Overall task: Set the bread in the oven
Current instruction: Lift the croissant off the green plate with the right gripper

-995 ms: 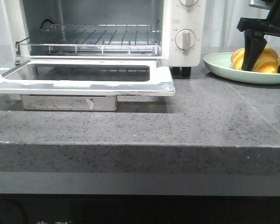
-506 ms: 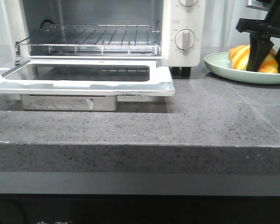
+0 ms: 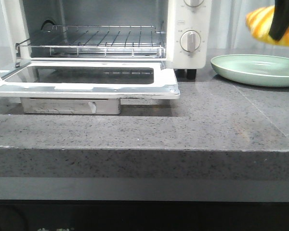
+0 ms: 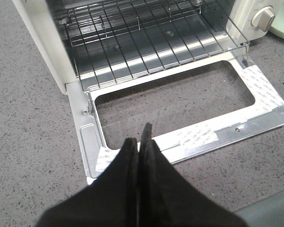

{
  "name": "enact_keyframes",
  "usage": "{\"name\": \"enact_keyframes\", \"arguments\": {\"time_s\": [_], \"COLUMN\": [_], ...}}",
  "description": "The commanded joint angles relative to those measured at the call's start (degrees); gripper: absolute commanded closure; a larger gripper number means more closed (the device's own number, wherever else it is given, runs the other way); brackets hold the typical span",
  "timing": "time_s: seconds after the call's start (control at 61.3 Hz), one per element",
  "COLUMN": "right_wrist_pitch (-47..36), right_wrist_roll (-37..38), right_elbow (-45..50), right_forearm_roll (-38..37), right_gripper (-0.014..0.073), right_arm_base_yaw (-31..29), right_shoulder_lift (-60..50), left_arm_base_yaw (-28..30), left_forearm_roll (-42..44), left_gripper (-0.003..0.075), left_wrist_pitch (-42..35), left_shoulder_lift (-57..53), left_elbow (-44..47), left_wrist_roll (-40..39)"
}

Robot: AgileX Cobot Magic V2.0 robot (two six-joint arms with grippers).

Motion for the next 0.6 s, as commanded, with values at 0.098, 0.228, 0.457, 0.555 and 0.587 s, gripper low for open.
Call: {"name": "enact_keyframes", "arguments": {"time_s": [0.098, 0.228, 0.457, 0.555, 0.587], "right_wrist_pitch": [-4.26, -4.26, -3.82, -3.75, -3.7], "right_wrist_roll": [-1.82, -4.37, -8.79, -8.84, -8.84], "right_elbow": [7.25, 13.24, 20.51, 21.95, 22.0], "right_forearm_roll": [1.71, 4.91, 9.5, 9.5, 9.5], "right_gripper": [0.0454, 0.0454, 0.0454, 0.0454, 0.0454], "right_arm_base_yaw": [-0.12, -0.02, 1.19, 5.14, 6.64], "right_shoulder_lift": [-12.35, -18.91, -29.21, -32.36, -32.91], "left_arm_base_yaw": [-0.25, -0.25, -0.25, -0.25, -0.25], "left_forearm_roll": [0.98, 0.98, 0.98, 0.98, 0.98], "left_gripper": [0.0741, 0.0741, 0.0741, 0.0741, 0.0741], "left_wrist_pitch": [-3.48, -3.48, -3.48, -3.59, -3.59], "left_shoulder_lift": [-0.34, -0.34, -0.34, -0.34, -0.34], "left_elbow": [-1.51, -1.51, -1.51, -1.51, -1.51], "left_wrist_roll": [-0.48, -0.48, -0.48, -0.48, -0.48]}}
